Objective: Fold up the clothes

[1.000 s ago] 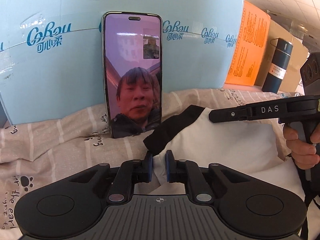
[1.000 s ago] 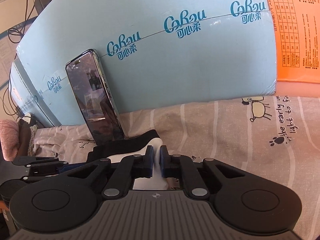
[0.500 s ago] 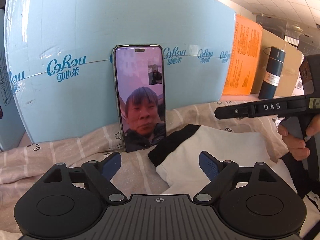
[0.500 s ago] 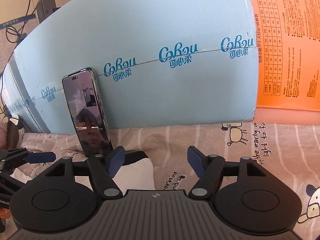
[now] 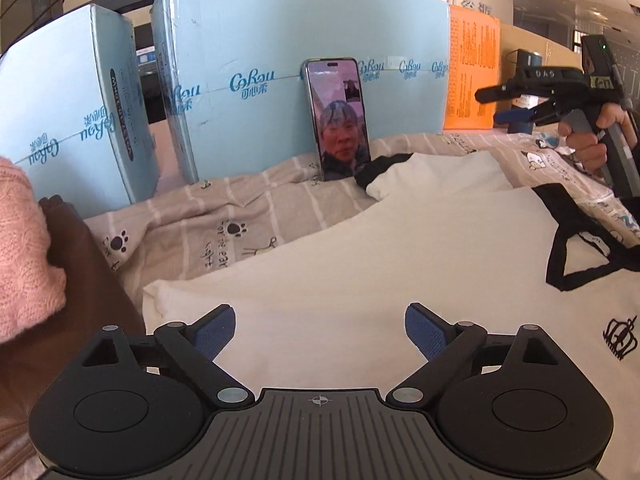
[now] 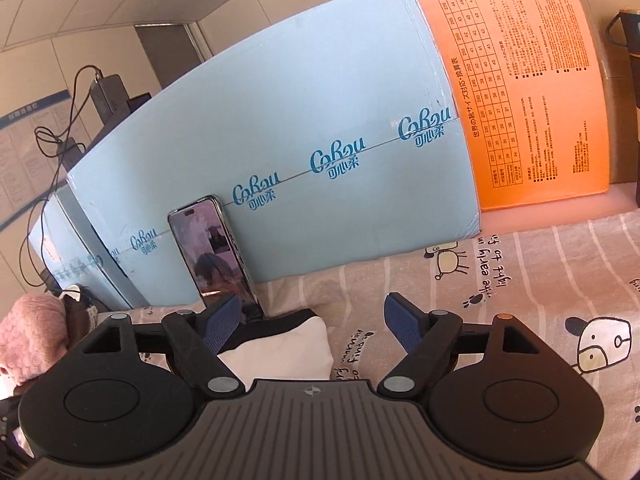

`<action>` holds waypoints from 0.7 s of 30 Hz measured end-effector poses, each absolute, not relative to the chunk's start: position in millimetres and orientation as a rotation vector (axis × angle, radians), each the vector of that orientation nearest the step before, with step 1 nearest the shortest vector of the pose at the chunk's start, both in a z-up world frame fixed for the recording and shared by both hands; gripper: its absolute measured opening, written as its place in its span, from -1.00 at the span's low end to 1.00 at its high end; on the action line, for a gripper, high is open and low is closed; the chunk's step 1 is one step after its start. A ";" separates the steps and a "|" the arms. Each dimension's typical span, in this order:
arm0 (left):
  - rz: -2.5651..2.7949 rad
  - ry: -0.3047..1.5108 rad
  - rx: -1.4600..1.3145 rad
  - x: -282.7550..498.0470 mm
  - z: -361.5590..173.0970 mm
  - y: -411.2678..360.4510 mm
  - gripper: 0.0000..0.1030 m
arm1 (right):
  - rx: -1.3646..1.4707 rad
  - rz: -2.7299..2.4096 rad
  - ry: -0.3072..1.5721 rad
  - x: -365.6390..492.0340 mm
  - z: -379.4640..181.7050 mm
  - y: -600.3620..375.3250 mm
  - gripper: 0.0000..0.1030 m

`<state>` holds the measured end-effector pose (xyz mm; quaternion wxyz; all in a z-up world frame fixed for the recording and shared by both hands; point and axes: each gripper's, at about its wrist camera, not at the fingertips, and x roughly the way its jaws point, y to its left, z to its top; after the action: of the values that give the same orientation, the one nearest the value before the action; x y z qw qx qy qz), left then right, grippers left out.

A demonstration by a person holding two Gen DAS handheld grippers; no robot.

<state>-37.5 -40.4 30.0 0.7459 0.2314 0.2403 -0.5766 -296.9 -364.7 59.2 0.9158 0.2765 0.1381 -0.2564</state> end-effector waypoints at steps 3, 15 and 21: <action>-1.238 0.515 0.492 -39.2 27.4 -24.9 0.83 | 0.589 -0.519 0.233 -317.6 72.2 -351.9 0.57; -1.101 0.473 0.358 -46.3 36.4 58.0 0.83 | 0.518 -0.601 0.106 -409.6 85.5 -272.1 0.81; -1.114 0.419 0.315 -65.8 40.7 104.0 0.83 | 0.528 -0.645 0.061 -448.5 77.8 -231.6 0.85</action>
<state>-65.8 104.0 40.7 0.8163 0.1477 0.1966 -0.5226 -448.5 -231.6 77.8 0.9139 0.2564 0.0297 -0.3132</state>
